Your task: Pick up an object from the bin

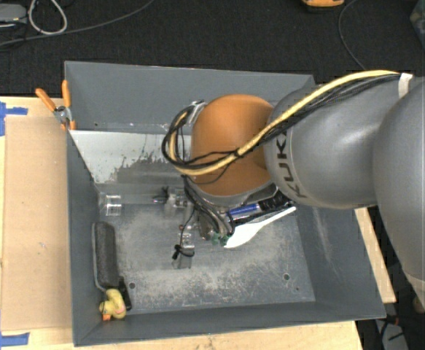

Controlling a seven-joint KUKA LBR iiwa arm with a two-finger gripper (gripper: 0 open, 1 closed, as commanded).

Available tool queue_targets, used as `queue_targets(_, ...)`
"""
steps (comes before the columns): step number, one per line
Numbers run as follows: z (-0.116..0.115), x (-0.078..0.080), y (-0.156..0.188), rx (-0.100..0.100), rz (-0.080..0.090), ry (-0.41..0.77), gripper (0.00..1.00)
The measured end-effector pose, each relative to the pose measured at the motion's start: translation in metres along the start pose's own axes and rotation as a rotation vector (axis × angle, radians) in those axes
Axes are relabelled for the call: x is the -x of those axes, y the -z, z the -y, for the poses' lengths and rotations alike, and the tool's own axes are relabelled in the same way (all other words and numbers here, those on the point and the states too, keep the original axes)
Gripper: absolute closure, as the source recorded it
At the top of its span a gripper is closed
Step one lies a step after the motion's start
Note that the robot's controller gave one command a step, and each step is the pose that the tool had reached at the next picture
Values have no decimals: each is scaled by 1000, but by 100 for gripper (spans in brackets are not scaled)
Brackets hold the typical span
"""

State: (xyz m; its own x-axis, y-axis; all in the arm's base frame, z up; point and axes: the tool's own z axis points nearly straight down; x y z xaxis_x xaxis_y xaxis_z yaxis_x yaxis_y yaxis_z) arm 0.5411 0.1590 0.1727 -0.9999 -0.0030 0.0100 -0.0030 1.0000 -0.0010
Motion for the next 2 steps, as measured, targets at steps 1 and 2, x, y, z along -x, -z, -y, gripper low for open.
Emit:
queue_targets(1, 1, 2, 4, 1, 8, -5, 0)
queue_targets(2, 16, 62, -72, 3, 15, 22, 0)
